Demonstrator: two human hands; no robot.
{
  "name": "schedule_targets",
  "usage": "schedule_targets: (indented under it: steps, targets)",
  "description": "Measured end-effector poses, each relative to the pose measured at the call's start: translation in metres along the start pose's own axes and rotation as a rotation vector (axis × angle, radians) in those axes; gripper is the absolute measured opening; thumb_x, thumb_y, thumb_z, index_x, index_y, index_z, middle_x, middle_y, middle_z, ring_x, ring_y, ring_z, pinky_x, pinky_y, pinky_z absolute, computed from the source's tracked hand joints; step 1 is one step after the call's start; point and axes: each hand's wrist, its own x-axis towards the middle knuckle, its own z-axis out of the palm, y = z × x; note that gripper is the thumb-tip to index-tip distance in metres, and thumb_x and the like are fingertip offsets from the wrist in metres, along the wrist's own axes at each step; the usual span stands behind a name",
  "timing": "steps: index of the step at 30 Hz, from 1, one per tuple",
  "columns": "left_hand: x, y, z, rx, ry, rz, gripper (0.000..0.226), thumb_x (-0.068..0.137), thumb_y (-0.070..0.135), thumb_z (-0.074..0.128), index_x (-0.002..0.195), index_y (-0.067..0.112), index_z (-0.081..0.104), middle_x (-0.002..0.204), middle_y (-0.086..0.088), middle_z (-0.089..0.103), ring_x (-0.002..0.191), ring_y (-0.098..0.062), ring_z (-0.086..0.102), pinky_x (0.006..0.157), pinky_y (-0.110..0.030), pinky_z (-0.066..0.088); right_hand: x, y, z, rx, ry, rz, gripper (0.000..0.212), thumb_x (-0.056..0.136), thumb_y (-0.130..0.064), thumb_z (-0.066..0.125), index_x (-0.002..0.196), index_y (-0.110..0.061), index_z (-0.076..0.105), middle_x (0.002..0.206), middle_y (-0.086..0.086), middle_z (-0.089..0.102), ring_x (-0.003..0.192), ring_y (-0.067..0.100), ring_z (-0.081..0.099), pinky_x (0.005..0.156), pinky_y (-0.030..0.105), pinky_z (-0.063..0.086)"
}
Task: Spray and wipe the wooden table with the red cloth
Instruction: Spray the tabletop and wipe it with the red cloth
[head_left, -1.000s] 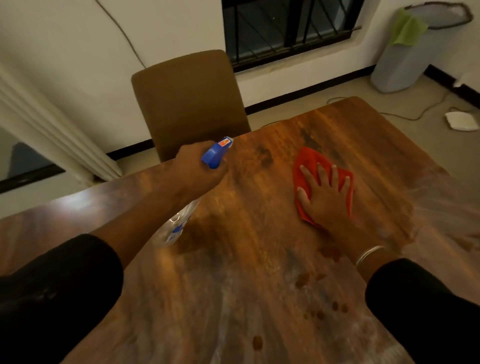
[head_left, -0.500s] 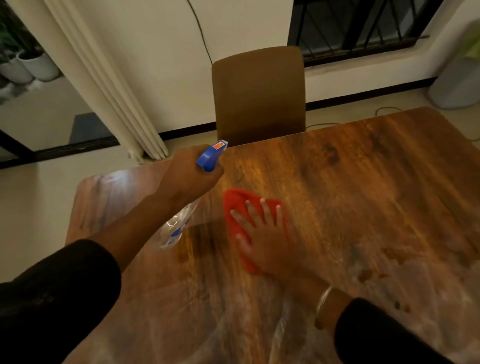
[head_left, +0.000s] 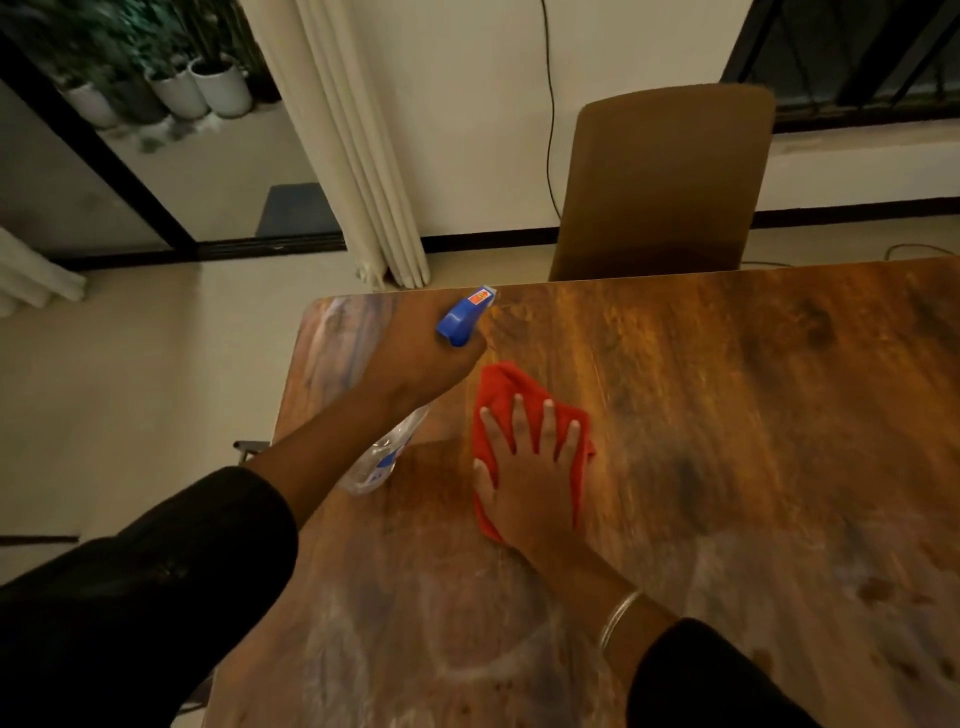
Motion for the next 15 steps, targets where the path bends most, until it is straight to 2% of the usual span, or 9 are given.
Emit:
schedule_targets:
  steps: [2,5,7,10,12,15]
  targets:
    - [-0.005,-0.002,-0.004,0.015,-0.009,-0.004,0.005,0.089,0.014,0.064,0.089,0.009,0.061,0.071,-0.012,0.063,0.061,-0.018,0.059,0.061,-0.028,0.051,0.000,0.006,-0.003,-0.004,-0.007,-0.107,0.070,0.105,-0.061,0.034,0.169,-0.036,0.021,0.178,0.008,0.018,0.163,0.043,0.014,0.126,0.072,0.011]
    - [-0.016,-0.005,-0.009,-0.005,-0.011,-0.038,0.009,0.091,0.014,0.064,0.099,0.016,0.059,0.071,0.005,0.059,0.063,-0.007,0.059,0.064,-0.020,0.051,0.002,0.056,-0.017,-0.036,-0.005,-0.120,0.068,0.104,-0.058,0.031,0.169,-0.040,0.020,0.178,0.005,0.019,0.163,0.038,0.016,0.127,0.068,0.013]
    - [-0.023,-0.004,-0.008,-0.007,-0.026,-0.062,0.009,0.092,0.015,0.063,0.097,0.022,0.058,0.072,0.008,0.058,0.064,-0.005,0.059,0.067,-0.019,0.052,0.004,0.105,-0.028,-0.053,-0.015,0.011,0.067,0.104,-0.058,0.027,0.169,-0.042,0.017,0.178,0.005,0.019,0.163,0.037,0.016,0.128,0.068,0.013]
    - [-0.030,0.007,0.003,0.017,-0.023,-0.031,0.025,0.091,0.016,0.063,0.085,0.037,0.051,0.069,0.013,0.056,0.062,0.000,0.060,0.060,-0.009,0.047,-0.001,0.157,-0.040,-0.018,0.042,0.288,0.068,0.104,-0.058,0.020,0.169,-0.038,0.017,0.176,0.009,0.023,0.162,0.041,0.018,0.127,0.070,0.012]
    - [-0.029,0.021,0.015,0.030,-0.032,-0.023,0.027,0.089,0.015,0.064,0.079,0.036,0.051,0.067,0.012,0.056,0.061,-0.002,0.059,0.061,-0.012,0.044,-0.006,0.151,-0.036,-0.023,0.069,0.363,0.069,0.103,-0.057,0.024,0.169,-0.036,0.020,0.176,0.011,0.023,0.161,0.044,0.018,0.127,0.071,0.010]
    - [-0.022,0.060,0.045,0.032,-0.078,0.046,0.015,0.085,0.013,0.065,0.077,0.022,0.057,0.066,0.002,0.058,0.062,-0.012,0.060,0.063,-0.029,0.049,-0.022,0.134,-0.026,-0.025,0.059,0.247,0.068,0.101,-0.053,0.041,0.166,-0.037,0.032,0.174,0.010,0.029,0.160,0.044,0.025,0.126,0.071,0.014]
